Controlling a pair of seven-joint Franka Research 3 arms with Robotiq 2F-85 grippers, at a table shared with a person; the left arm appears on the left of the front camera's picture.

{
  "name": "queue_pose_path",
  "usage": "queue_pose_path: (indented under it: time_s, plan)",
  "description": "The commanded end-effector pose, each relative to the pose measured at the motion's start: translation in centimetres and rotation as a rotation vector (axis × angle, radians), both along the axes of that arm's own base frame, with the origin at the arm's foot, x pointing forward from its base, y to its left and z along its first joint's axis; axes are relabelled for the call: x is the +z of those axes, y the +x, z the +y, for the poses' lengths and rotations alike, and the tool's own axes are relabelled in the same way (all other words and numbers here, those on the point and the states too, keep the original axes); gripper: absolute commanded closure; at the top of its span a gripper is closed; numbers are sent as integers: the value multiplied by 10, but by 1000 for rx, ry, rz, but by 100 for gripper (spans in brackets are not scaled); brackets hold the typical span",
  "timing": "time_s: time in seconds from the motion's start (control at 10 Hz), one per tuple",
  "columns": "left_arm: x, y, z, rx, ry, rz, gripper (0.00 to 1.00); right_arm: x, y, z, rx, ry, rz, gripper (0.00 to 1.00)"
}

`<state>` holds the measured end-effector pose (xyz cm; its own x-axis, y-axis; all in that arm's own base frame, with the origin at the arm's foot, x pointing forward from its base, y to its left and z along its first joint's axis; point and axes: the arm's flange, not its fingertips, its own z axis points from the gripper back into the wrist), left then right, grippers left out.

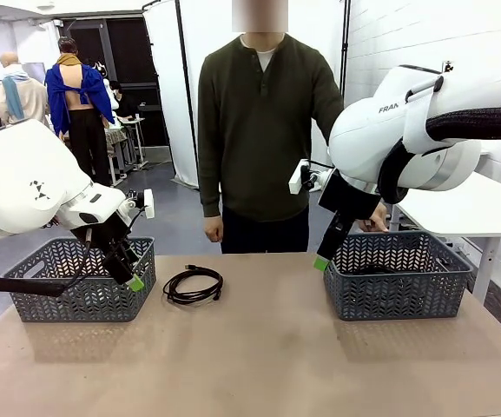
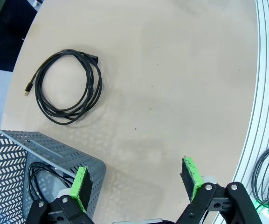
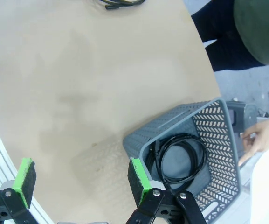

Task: Organize the cables according to human instructions.
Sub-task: Pick up a bundle of cables and place it in the basket indicated by the human.

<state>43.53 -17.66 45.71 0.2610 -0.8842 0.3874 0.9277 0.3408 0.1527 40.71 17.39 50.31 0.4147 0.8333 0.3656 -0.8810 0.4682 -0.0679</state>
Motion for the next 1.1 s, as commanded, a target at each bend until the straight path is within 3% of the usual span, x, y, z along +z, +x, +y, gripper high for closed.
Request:
queue_pose_path:
  time_s: [0.0,0.5,1.0]
  plan:
    - [2,1,0,2,2,-4,0,9,16,22,-105,-45,28,0]
    - [2,1,0,2,2,-4,0,20,83,97,-397,-82,111,0]
    - [2,1,0,2,2,-4,0,-11,140,155,-604,-15,163,0]
